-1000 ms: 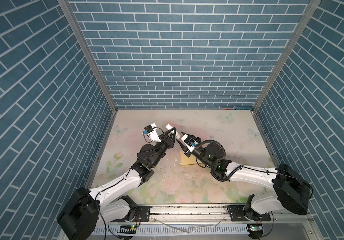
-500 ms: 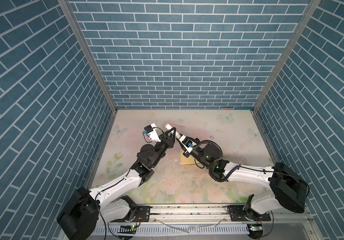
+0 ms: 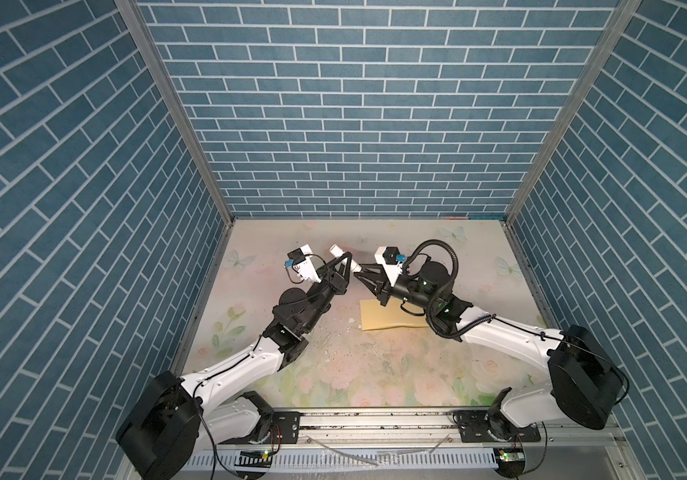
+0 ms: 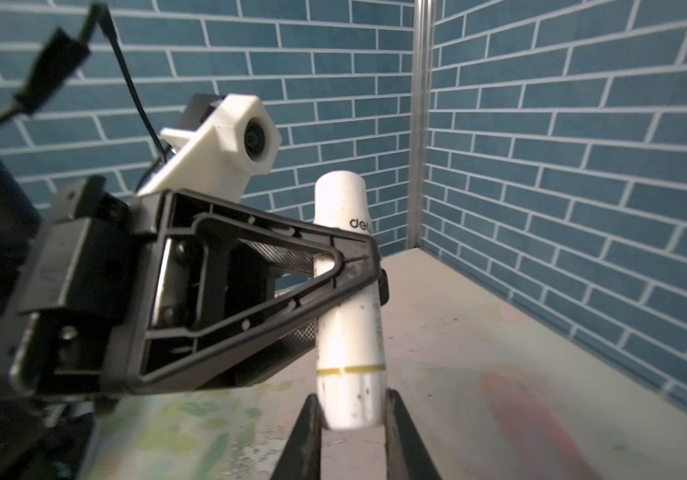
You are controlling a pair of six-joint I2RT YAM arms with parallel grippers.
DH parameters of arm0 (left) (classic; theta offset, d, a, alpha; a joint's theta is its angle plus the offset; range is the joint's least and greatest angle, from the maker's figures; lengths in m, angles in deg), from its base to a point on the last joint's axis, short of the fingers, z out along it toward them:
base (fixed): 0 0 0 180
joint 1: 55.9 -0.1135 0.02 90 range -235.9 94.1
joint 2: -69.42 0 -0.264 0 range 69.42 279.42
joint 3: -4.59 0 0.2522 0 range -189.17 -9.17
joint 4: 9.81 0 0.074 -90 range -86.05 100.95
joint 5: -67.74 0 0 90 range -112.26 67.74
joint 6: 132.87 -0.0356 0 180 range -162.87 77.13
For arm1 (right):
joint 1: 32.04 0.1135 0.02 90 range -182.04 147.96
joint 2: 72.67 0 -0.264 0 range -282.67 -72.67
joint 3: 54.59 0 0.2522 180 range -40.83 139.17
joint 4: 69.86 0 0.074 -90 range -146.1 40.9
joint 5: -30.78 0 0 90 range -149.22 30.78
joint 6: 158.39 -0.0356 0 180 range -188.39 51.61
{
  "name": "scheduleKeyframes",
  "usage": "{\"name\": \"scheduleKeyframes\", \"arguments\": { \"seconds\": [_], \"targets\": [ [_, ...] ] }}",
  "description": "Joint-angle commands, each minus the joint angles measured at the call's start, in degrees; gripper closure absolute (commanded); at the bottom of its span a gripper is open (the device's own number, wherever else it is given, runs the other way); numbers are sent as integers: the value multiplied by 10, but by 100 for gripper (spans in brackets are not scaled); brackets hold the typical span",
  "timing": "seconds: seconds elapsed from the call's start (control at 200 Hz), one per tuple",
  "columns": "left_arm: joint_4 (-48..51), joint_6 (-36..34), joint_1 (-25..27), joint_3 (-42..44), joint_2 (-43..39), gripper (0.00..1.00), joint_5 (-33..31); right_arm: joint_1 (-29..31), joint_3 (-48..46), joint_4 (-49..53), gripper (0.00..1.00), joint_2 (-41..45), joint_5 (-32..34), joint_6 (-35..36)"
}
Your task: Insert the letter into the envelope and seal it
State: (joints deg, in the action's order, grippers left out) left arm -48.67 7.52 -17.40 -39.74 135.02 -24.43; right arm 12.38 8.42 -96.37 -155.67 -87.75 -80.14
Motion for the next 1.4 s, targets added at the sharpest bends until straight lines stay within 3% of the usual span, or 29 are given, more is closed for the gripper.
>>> {"name": "scheduleKeyframes", "arguments": {
  "seconds": [0.0, 0.2, 0.4, 0.5, 0.565, 0.77, 0.91, 1.125, 1.315, 1.395],
  "targets": [
    [-6, -22, 3, -2, 7, 100, 48, -45, 54, -80, 97, -22, -170, -224],
    [-9, -30, 3, -6, 8, 100, 61, -72, 82, -260, 94, -94, -282, -440],
    [-7, -20, 3, -7, 11, 100, 55, -73, 83, -226, 81, -99, -278, -417],
    [-6, -9, 3, -7, 12, 100, 45, -73, 68, -185, 69, -78, -252, -352],
    [-4, -4, 3, -6, 10, 100, 37, -71, 53, -128, 58, -49, -210, -268],
    [11, -3, 3, -4, -3, 100, 19, -19, -46, -41, 44, 72, 85, 53],
    [13, -3, 3, -5, -5, 100, 15, 49, -84, -71, 38, 92, 210, 230],
    [10, 1, 3, -6, -4, 100, 13, 108, -96, -135, 38, 59, 302, 347],
    [10, 1, 4, -6, -5, 100, 14, 134, -87, -157, 42, 25, 350, 389],
    [10, 1, 3, -7, -5, 100, 14, 139, -83, -172, 49, 13, 366, 390]
  ]
}}
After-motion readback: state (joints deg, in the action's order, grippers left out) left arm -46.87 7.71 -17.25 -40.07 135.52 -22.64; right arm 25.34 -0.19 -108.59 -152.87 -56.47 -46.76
